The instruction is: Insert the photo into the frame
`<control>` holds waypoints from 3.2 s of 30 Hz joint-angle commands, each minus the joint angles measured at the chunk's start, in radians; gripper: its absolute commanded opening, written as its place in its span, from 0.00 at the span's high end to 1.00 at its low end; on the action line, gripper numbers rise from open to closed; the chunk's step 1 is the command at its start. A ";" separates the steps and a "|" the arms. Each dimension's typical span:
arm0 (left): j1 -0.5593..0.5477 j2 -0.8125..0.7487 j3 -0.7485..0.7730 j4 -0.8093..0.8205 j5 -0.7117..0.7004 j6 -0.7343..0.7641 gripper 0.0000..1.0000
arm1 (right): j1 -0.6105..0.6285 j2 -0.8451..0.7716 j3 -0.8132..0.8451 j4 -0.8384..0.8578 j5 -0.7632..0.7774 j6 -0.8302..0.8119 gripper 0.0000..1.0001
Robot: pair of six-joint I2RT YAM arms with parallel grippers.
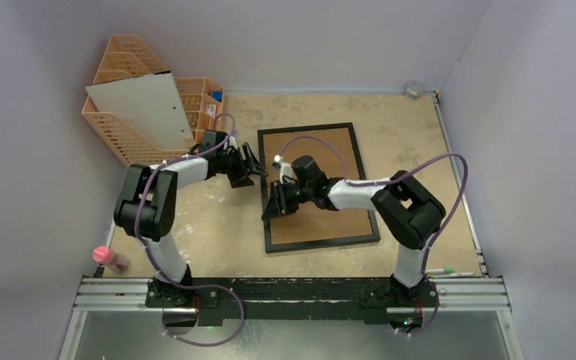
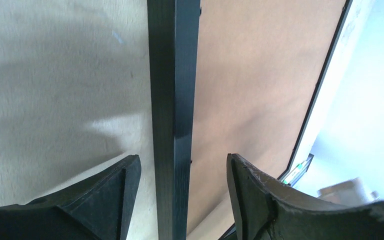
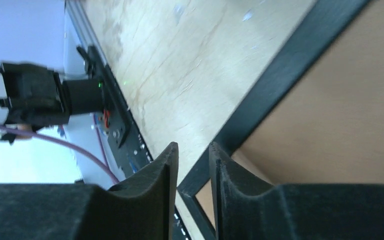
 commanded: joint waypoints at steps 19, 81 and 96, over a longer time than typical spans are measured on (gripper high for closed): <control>-0.042 -0.010 -0.160 -0.045 -0.084 0.011 0.70 | 0.030 0.114 -0.030 -0.111 0.041 0.001 0.86; -0.042 0.001 -0.040 -0.037 -0.025 0.041 0.43 | -0.352 -0.501 -0.139 -0.482 0.717 0.059 0.35; -0.044 0.140 0.160 -0.042 -0.136 0.011 0.37 | -0.575 -0.403 -0.191 -0.484 0.730 -0.025 0.03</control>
